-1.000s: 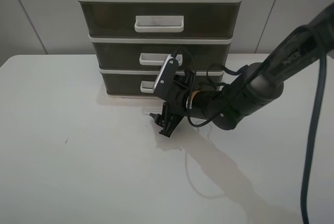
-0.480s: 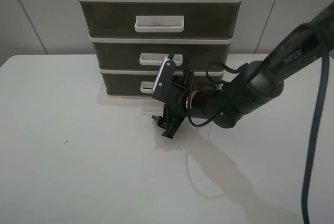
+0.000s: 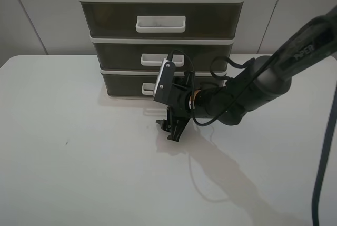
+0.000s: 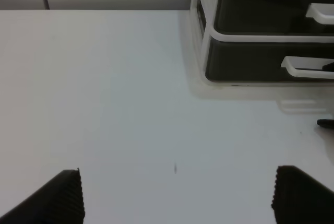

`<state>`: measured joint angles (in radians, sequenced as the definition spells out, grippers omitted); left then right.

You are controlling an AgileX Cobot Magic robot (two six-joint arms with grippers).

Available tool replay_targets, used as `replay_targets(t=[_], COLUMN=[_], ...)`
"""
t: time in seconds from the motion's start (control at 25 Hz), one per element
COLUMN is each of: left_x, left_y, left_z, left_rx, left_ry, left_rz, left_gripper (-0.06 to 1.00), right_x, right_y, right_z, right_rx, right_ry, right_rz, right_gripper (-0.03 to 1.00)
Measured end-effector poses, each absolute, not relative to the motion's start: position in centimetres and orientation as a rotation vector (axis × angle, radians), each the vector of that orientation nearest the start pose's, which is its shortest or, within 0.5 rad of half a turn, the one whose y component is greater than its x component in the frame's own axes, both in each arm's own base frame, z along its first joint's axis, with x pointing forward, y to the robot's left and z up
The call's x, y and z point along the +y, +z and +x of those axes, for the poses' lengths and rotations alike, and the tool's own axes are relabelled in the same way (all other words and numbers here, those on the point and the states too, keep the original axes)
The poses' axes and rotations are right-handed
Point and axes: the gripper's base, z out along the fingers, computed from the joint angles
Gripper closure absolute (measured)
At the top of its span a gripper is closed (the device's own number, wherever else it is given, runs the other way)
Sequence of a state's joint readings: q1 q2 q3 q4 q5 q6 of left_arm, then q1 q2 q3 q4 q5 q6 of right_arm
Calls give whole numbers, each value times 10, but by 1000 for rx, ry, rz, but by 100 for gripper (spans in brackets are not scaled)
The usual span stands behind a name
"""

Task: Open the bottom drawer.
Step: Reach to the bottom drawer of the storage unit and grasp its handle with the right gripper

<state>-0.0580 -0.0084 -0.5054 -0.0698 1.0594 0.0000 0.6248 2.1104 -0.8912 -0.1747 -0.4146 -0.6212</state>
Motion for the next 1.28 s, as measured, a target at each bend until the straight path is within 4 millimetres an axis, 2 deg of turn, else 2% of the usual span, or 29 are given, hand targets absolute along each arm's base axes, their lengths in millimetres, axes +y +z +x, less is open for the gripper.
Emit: replay_targets(t=[0.44, 0.84, 0.96, 1.16, 1.28], left_x=[-5, -5, -5, -5, -5], left_y=[279, 279, 279, 279, 279], left_z=[-7, -7, -7, -7, -7], left_rx=[2028, 2028, 2028, 2028, 2028], left_ry=[-120, -120, -120, -120, -120], left_rz=[63, 63, 63, 63, 63], left_gripper=[20, 20, 20, 20, 20], right_x=[222, 220, 220, 221, 222], right_y=[68, 79, 79, 81, 83], right_z=[298, 296, 296, 297, 298], right_rx=[1740, 1750, 1748, 1731, 1724], right_ry=[-7, -24, -25, -23, -22], right_rz=[-1533, -1579, -1581, -1561, -1553], right_gripper=[19, 19, 28, 59, 73])
